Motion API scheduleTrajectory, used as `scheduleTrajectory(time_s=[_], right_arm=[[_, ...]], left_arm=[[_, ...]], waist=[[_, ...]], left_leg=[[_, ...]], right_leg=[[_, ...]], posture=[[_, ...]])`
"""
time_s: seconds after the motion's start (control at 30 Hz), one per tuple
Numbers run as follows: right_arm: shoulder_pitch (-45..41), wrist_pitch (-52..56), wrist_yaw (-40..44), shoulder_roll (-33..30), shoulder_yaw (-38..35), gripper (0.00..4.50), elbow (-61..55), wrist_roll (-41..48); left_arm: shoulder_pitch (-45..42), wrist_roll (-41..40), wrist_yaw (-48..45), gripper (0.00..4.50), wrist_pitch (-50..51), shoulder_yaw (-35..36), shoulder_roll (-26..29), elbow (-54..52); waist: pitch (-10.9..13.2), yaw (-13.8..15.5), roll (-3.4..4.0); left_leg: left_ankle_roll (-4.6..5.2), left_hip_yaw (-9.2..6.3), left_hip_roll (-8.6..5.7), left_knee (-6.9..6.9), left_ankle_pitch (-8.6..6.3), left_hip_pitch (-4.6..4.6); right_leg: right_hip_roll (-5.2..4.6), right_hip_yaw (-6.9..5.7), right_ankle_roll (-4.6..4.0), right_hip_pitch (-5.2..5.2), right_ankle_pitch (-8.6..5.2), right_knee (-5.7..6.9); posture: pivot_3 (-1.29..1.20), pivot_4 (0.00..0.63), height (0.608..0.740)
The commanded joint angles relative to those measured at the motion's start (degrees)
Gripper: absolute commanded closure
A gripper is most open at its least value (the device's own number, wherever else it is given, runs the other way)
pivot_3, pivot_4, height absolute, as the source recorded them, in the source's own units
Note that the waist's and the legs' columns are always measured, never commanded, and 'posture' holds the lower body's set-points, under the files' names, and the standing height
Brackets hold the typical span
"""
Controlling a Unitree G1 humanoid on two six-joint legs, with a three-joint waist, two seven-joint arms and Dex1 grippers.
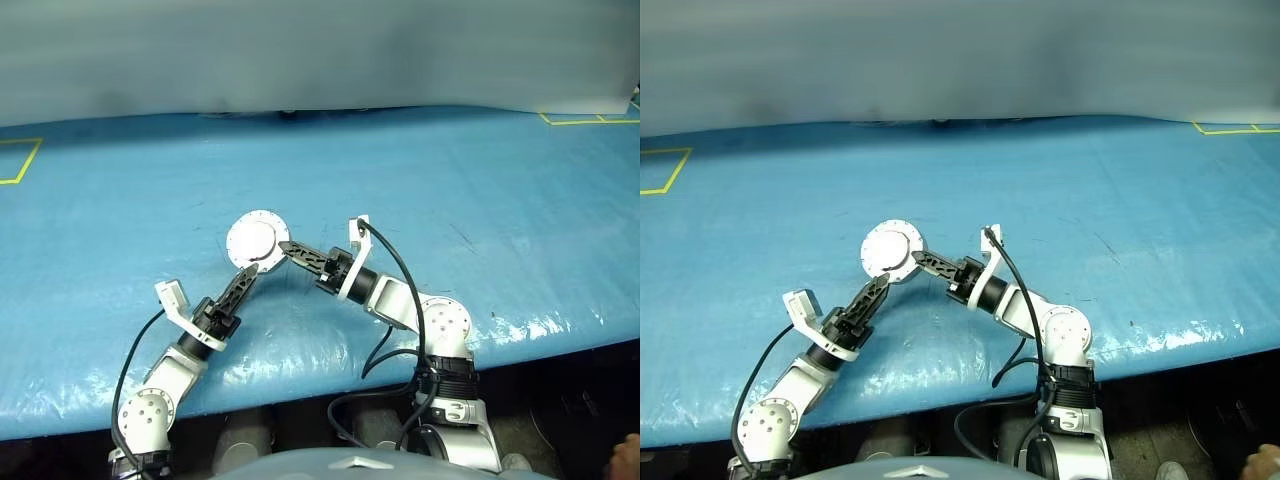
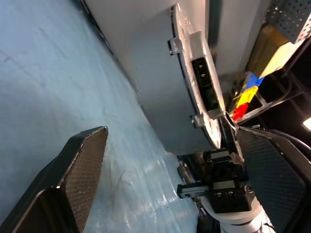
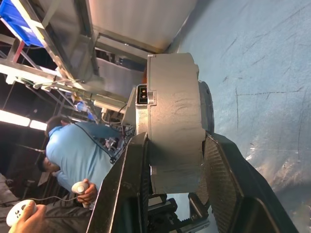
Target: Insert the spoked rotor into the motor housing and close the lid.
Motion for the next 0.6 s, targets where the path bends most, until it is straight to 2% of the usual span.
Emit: scheduleTrajectory(time_s=[0.03, 0.33, 0.6], right_arm=[[0.83, -0.16, 0.98, 2.89, 1.61, 3.27, -2.97, 3.72], [1.64, 0.67, 0.82, 2.75, 3.77, 3.27, -3.51, 4.59], [1.79, 0.15, 0.09, 2.50, 3.60, 3.27, -3.55, 5.31]], left_arm=[[-1.60, -2.26, -0.67, 0.02, 0.76, 0.55, -1.19, -0.71], [-7.18, -4.35, -0.29, 0.02, 0.41, 1.66, -6.47, 2.00], [-7.55, -6.01, -2.34, 0.02, 2.61, 1.63, -7.50, 2.81]], waist=[[0.00, 0.07, 0.00], [-0.01, 0.20, -0.03], [-0.01, 0.20, -0.03]], left_leg=[[0.00, 0.00, -0.01, 0.01, 0.00, 0.00], [0.04, -0.02, -0.07, 0.10, 0.01, -0.01], [0.05, -0.03, -0.08, 0.11, 0.01, -0.01]], right_leg=[[0.00, 0.00, 0.01, 0.01, 0.00, 0.00], [0.00, 0.04, 0.07, 0.05, 0.05, 0.01], [0.00, 0.05, 0.08, 0.06, 0.06, 0.01]], posture=[[0.00, 0.150, 0.740], [0.00, 0.150, 0.740], [0.00, 0.150, 0.740]])
